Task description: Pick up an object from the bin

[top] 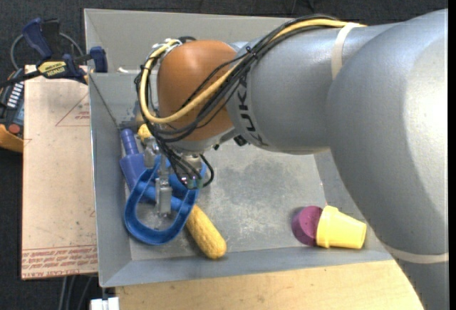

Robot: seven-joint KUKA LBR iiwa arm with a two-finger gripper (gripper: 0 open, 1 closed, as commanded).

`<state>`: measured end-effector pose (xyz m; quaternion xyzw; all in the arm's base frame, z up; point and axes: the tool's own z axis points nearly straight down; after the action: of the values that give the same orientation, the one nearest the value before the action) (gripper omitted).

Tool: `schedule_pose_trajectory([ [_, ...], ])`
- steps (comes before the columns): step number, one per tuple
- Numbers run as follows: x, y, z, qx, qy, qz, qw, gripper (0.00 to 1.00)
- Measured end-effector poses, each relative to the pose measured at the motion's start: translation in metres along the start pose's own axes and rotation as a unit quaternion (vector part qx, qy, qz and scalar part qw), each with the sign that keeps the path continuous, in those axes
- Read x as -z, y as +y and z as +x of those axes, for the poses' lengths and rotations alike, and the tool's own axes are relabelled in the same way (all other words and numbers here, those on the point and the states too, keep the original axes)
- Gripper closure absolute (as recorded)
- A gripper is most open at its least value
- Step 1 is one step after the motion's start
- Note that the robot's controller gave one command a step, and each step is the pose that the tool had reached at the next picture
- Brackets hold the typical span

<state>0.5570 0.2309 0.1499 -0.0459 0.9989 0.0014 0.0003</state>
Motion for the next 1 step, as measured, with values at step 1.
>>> schedule_pose_trajectory([
  [1, -0.0387, 0.0173, -0.0324, 0.158, -0.0001, -0.001, 0.9874, 0.00],
])
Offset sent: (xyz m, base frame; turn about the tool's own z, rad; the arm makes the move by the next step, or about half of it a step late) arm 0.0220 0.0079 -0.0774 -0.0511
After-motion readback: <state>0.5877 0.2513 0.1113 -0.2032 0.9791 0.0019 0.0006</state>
